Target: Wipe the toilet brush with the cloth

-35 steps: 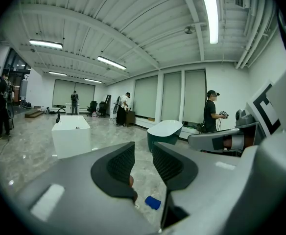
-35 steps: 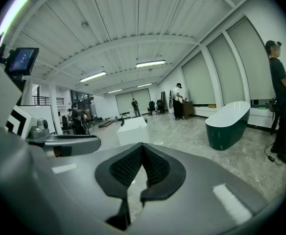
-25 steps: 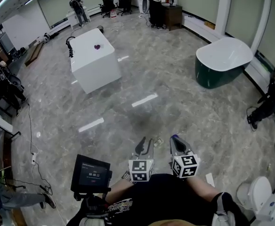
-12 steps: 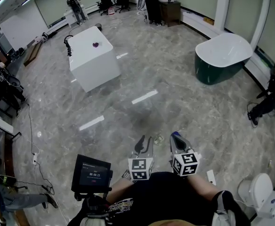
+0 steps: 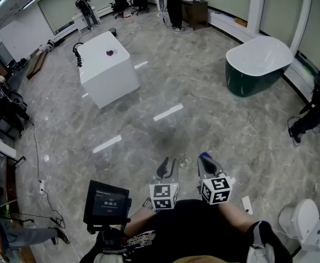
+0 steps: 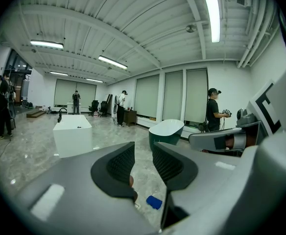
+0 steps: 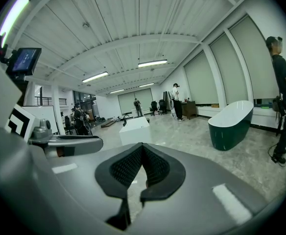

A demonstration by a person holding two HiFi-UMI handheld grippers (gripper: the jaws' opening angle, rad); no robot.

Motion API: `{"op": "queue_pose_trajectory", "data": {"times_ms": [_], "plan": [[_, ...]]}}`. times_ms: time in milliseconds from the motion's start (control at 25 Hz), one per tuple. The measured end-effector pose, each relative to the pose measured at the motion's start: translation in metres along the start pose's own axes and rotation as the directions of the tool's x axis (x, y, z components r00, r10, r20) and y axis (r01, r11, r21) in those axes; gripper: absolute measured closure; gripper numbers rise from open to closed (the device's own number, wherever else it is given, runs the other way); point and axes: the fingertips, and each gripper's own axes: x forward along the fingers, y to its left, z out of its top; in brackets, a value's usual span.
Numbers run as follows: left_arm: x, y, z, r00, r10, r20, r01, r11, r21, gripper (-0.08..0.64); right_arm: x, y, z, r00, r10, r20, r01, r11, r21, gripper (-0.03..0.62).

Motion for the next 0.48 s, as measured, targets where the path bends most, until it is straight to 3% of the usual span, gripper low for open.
{"op": "queue_pose_trajectory", "data": {"times_ms": [480], "plan": [[0.0002, 0.0009, -0.0026, 1.0, 0.003, -0.002, -0.003, 1.0, 0.001, 0.443, 0.0012, 0.0014, -0.0025, 1.0, 0.005, 0.0, -0.005, 1.0, -0.004, 0.592]]}}
